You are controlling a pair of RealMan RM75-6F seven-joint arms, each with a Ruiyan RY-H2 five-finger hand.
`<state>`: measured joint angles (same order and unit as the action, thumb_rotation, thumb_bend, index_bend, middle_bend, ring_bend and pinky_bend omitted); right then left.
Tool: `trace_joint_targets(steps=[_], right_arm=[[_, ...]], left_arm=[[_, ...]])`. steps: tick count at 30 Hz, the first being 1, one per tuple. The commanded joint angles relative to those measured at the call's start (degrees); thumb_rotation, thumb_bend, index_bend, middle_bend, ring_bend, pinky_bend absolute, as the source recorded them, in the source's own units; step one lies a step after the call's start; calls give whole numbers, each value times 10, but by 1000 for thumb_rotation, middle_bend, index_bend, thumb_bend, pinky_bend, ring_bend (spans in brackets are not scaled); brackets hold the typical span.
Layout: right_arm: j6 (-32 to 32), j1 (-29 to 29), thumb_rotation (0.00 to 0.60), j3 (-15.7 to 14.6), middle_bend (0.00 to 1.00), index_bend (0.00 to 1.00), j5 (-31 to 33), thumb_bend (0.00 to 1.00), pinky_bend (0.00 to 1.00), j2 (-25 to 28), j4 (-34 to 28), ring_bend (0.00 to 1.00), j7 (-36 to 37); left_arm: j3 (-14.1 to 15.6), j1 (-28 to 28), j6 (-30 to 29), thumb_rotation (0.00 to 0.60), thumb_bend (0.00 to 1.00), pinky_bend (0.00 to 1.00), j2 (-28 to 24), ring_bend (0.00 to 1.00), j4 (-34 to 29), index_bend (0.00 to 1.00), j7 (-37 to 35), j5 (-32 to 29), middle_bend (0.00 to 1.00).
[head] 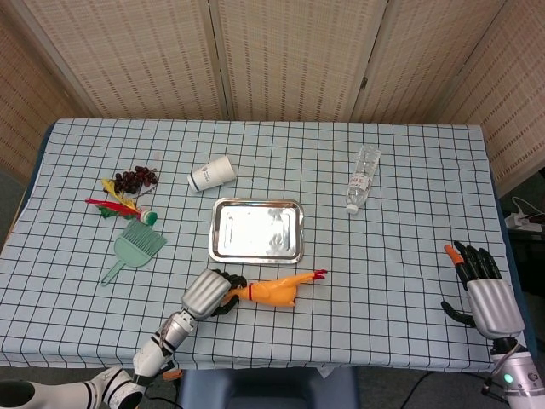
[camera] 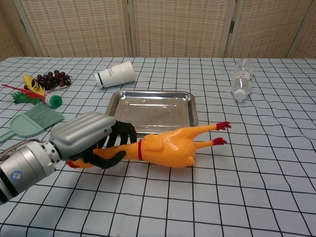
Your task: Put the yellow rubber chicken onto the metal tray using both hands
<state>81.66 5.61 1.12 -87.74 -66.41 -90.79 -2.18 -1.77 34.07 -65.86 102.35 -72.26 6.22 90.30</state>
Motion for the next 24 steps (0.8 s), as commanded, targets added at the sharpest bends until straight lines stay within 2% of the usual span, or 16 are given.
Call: trace_joint_targets(steps=[1, 8, 13, 18, 24], right_arm=[[1, 0, 600, -1, 0, 0, -1, 151, 0, 1, -1, 0, 1], [1, 0, 600, -6, 0, 0, -11, 151, 0, -1, -3, 0, 1], [-9, 12, 600, -11, 0, 0, -34, 151, 0, -4, -22, 0, 35], [-56, 60, 600, -3, 0, 0, -64, 151, 0, 17, -85, 0, 59], [-151, 135, 600, 25, 0, 0, -51, 151, 0, 32, -179, 0, 52]], left_arm=[[3, -11, -27, 600, 690, 1000, -11, 773, -18, 813, -16, 12, 729], [4, -26, -86, 600, 686, 1000, -34, 796, -48, 812, -57, 41, 760], [5, -28, -82, 600, 689, 1000, -58, 798, -90, 812, -62, 36, 761], [5, -27, -73, 600, 690, 1000, -69, 798, -118, 812, -30, 35, 761], [5, -26, -59, 600, 687, 1000, -68, 798, -141, 812, 1, 27, 762]])
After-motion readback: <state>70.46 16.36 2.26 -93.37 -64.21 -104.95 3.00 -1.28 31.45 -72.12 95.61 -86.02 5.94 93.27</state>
